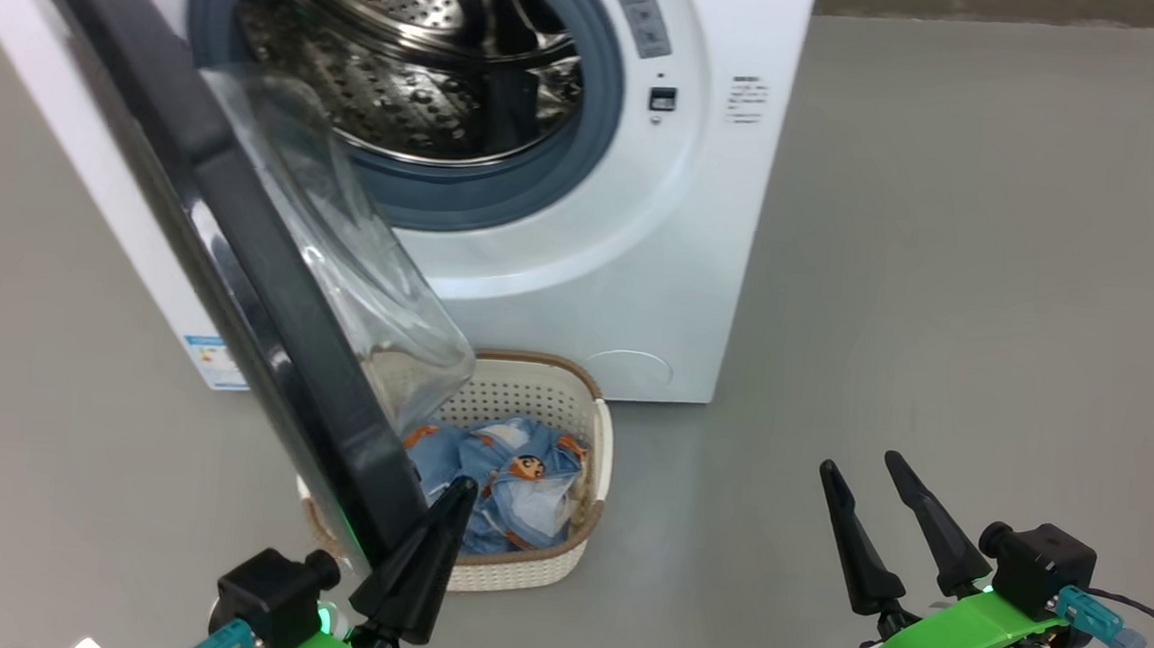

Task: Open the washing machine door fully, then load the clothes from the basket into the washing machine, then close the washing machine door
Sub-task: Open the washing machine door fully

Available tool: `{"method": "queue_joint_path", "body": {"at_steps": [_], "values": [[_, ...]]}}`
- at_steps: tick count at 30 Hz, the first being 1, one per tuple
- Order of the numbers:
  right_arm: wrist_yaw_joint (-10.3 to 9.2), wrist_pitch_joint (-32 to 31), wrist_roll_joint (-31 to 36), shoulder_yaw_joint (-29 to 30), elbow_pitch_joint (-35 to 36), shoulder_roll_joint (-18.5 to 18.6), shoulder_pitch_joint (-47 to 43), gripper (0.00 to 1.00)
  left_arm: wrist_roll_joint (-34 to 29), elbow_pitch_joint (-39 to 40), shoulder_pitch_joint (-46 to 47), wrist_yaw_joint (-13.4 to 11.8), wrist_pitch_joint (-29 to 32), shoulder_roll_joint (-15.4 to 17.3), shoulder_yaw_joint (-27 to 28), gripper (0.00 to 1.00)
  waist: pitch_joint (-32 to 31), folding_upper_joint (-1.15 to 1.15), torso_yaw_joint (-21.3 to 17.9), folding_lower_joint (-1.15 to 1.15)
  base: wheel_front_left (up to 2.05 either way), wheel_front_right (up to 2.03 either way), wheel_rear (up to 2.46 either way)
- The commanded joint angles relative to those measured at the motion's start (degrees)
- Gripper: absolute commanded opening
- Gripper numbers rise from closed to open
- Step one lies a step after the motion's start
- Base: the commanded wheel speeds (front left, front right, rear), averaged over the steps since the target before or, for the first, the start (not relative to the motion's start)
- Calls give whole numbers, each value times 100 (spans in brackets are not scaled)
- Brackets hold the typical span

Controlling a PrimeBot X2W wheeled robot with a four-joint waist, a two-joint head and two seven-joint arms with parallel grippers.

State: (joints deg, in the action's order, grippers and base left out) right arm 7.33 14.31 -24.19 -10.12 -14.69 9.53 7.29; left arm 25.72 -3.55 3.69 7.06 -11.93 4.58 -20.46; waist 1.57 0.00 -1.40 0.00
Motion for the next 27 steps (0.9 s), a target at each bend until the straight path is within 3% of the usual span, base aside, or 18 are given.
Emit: {"method": "queue_joint_path", "body": {"at_steps": [1, 15, 27], "values": [[16, 69, 41, -128, 114, 0, 191, 100, 72, 43, 229, -209, -41, 299, 513, 0, -20, 0, 177, 0, 0, 0, 0], [16, 69, 34, -81, 86, -13, 135, 100, 77, 148, 69, -350, 131, 496, 562, 0, -136, 0, 813, 0, 0, 0, 0], [16, 69, 38, -29, 93, -9, 97, 100, 179, 201, -5, -628, 353, 816, 941, 0, -122, 0, 1332, 0, 0, 0, 0]]}}
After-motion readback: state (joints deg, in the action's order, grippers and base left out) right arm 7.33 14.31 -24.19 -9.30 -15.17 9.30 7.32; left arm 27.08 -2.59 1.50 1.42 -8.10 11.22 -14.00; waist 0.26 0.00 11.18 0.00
